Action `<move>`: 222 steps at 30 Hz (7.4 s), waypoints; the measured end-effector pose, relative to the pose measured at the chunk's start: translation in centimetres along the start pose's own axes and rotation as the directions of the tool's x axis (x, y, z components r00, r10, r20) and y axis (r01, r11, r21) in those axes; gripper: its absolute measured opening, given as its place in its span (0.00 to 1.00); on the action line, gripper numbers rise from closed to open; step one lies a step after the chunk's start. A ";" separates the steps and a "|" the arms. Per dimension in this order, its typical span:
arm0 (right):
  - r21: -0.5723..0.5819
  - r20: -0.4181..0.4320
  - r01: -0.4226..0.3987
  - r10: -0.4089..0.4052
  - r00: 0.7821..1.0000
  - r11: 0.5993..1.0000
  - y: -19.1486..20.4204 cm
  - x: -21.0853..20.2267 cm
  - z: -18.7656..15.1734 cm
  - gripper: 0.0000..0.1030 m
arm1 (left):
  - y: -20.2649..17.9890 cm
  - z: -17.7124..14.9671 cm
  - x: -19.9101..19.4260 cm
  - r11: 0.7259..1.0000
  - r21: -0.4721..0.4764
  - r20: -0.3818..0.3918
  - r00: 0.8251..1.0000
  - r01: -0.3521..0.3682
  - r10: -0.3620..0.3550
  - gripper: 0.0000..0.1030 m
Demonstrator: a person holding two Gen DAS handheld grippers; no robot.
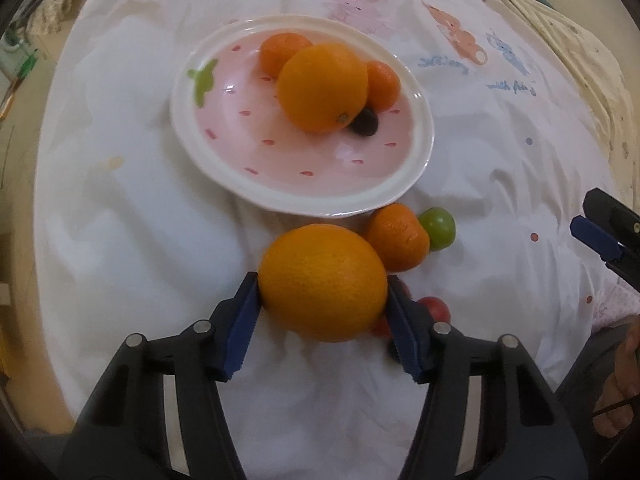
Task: Organize fruits
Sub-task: 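Lower the left tool beside the plate and grasp a large orange, then lift the orange with the left tool while the right tool grasps the green lime, then carry the orange and lime over the pink plate with both tools, then open the left tool to drop the orange while the right tool drops the lime, then raise both open tools away from the plate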
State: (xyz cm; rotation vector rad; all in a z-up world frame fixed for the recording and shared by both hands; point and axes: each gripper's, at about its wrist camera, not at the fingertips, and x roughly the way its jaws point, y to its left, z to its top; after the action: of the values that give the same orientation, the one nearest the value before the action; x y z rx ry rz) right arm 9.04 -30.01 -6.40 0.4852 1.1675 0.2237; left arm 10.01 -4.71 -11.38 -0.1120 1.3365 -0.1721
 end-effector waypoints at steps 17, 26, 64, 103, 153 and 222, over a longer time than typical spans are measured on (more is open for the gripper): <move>0.009 -0.008 -0.009 0.009 1.000 1.000 0.0 0.2 -0.3 0.77 | 3.4 -1.2 -9.8 0.987 -0.140 0.283 0.952 -0.076 0.114 0.55; 0.022 -0.073 -0.077 0.078 0.994 0.997 0.1 3.0 1.1 0.66 | 2.7 -0.7 -9.8 0.988 -0.134 0.290 0.950 -0.074 0.111 0.55; 0.085 -0.173 -0.149 0.162 0.972 0.985 0.3 7.1 0.6 0.31 | 4.3 -0.3 -7.0 0.976 -0.199 0.200 0.972 -0.084 0.124 0.55; -0.038 0.058 -0.352 0.354 0.933 0.935 3.3 -0.2 7.1 0.31 | 3.2 4.6 -8.1 0.973 -0.095 0.262 0.937 -0.212 0.230 0.55; -0.089 -0.115 -0.181 0.171 0.979 0.979 6.2 14.4 11.5 0.34 | 4.1 11.2 1.1 0.976 -0.028 0.121 0.968 -0.216 0.218 0.70; 0.019 0.025 -0.132 0.131 0.991 0.991 0.4 -1.4 -0.1 0.66 | 1.2 -2.0 -8.3 0.992 -0.037 0.282 0.951 -0.120 0.126 0.88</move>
State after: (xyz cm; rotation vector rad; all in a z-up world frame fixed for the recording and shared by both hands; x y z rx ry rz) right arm 8.43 -30.20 -5.11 0.5820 1.1168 0.3195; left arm 6.32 -1.91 -4.10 -0.0664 1.0540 -0.0349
